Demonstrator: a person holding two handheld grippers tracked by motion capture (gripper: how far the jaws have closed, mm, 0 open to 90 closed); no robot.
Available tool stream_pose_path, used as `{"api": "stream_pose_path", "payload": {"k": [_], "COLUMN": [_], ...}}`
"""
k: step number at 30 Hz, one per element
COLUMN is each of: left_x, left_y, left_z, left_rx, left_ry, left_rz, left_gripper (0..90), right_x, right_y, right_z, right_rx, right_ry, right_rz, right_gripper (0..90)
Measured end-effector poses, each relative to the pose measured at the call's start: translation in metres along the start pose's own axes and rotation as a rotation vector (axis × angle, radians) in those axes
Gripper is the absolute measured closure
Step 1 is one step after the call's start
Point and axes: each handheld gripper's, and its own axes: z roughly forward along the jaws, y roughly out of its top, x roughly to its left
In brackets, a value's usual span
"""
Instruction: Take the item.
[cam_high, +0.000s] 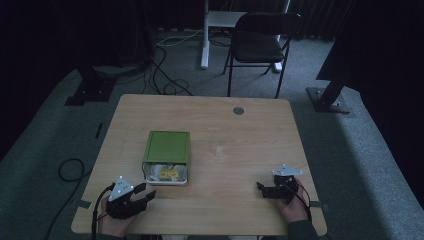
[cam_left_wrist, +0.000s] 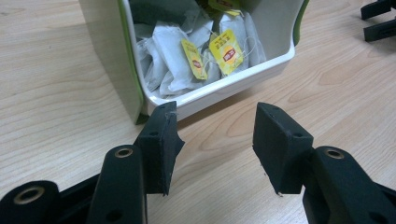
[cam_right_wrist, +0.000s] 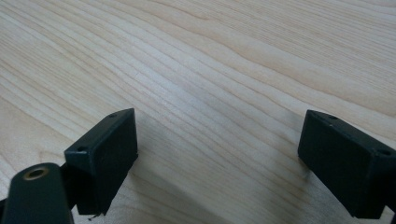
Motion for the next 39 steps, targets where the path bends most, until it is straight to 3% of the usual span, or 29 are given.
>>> {"api": "stream_pose_path", "payload": {"k": [18, 39], "left_x": [-0.003, -0.012], "left_y": [0.021, 0.037], "left_z": [0.004, 0.029], "left_rx": [0.005, 0.032], "left_ry": [-0.028, -0.079], "left_rz": [0.037, 0.107], "left_gripper": [52.0, 55.2], "right_x": [0.000, 0.000], "right_y": [0.000, 0.000], "right_z": [0.000, 0.000], "right_rx": [0.000, 0.000], "right_ry": [0.000, 0.000], "right_rz": [-0.001, 0.000], "right_gripper": [11.5, 11.5]}}
